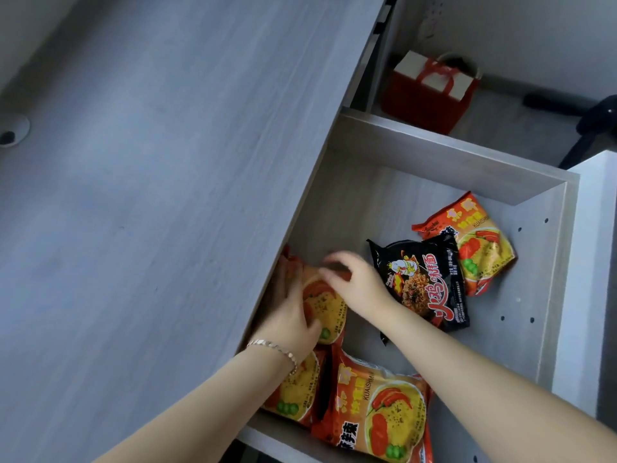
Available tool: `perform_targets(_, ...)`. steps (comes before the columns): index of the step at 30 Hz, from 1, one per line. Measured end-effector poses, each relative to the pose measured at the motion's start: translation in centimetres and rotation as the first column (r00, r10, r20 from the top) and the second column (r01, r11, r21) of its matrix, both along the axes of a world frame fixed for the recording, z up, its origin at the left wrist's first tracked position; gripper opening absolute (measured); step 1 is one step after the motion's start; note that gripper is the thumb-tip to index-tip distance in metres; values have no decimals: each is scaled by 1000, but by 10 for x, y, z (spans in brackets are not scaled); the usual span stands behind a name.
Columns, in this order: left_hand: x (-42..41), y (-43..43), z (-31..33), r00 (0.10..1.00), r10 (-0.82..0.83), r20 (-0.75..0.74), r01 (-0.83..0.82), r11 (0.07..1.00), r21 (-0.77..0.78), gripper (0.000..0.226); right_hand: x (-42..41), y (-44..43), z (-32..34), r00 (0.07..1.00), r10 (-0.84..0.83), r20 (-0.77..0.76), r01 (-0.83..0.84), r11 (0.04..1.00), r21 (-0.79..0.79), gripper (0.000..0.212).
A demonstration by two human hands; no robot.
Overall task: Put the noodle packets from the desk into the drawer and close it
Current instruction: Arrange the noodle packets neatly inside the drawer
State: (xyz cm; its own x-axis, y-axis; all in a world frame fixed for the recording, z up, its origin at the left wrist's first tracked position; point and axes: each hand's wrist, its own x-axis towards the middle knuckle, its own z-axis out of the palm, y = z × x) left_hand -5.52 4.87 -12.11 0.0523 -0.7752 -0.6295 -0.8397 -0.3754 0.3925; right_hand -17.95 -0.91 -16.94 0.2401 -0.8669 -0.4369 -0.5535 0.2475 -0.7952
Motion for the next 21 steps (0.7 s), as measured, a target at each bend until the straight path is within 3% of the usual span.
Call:
perform_targets(3, -3, -16, -3, 989, -148, 7, 148, 989, -24, 85, -16, -3, 4, 975, -222, -9, 221, 960, 174, 41)
perform_targets(5, -5, -30, -11, 954, -296, 40, 296, 955, -13, 83, -16, -2, 5, 982, -186, -20, 184, 937, 298, 48)
perform_targets(8, -8, -46, -23, 813, -546, 204, 537, 838, 100, 92, -9, -1, 9, 976, -217, -14, 205, 893, 401, 53)
perform_targets(11, -6, -55, -31, 770, -592, 238, 552, 805, 216, 100, -13, -1, 7, 964, -266, 0, 234, 845, 481, 51)
perform_targets(13, -7, -59, -31, 810, -556, 186, 508, 824, 249, 96, -22, 3, 6, 976, -215, -9, 204, 908, 366, 41)
perform_targets(15, -9, -63, -28, 828, -542, 142, 490, 823, 286, 93, -34, 11, 6, 951, -248, -185, 261, 964, 53, 37)
perform_targets(17, -13, -64, -23, 823, -551, 137, 492, 813, 310, 96, -47, 18, 7, 829, -340, -445, 297, 940, -166, 61)
perform_targets(19, -16, -61, -21, 824, -547, 151, 489, 820, 298, 99, -62, 21, 4, 700, -258, -666, 329, 944, -20, 104)
perform_targets(21, -19, -56, -23, 801, -561, 207, 508, 821, 259, 100, -71, 23, -2, 648, -68, -759, 301, 938, 173, 129)
